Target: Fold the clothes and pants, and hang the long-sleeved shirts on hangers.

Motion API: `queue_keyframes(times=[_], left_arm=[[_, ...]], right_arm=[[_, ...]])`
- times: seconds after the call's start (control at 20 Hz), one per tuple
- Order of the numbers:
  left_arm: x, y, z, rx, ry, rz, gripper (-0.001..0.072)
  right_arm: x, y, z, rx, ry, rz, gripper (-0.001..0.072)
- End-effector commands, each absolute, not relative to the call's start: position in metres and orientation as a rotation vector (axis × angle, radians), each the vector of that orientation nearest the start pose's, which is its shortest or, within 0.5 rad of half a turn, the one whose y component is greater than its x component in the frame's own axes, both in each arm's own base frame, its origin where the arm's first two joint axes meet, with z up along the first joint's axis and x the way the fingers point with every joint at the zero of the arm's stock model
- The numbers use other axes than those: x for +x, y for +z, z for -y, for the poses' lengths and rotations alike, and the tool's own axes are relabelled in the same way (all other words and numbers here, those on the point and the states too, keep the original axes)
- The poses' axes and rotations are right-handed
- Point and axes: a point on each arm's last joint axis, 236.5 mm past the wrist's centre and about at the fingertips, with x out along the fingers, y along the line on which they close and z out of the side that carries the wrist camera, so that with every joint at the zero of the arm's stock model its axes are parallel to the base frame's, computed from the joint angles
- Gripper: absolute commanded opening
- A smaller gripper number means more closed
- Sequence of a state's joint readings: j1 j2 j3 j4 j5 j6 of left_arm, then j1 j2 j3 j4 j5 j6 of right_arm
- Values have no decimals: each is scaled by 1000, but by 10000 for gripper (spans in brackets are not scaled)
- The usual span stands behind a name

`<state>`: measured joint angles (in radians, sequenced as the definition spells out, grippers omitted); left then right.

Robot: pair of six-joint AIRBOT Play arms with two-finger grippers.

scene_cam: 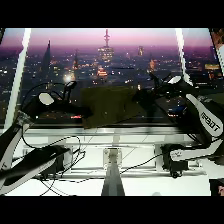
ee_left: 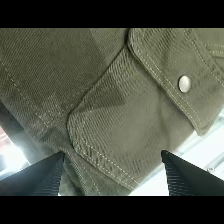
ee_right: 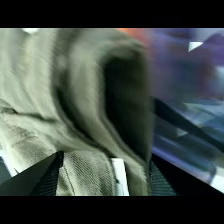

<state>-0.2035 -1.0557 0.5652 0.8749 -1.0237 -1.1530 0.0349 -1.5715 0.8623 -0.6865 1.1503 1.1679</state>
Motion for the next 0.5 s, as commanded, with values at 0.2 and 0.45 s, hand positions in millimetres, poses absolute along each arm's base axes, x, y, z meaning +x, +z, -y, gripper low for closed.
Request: queue_keyframes(times=[0.2, 0.45], left_arm=[[239, -80, 175, -266, -605, -1388, 693], [262, -72, 169, -203, -607, -1305, 693]], right_arm=[[315, -83, -240, 574, 817, -1451, 146], [366, -25, -237, 478, 858, -1260, 44]])
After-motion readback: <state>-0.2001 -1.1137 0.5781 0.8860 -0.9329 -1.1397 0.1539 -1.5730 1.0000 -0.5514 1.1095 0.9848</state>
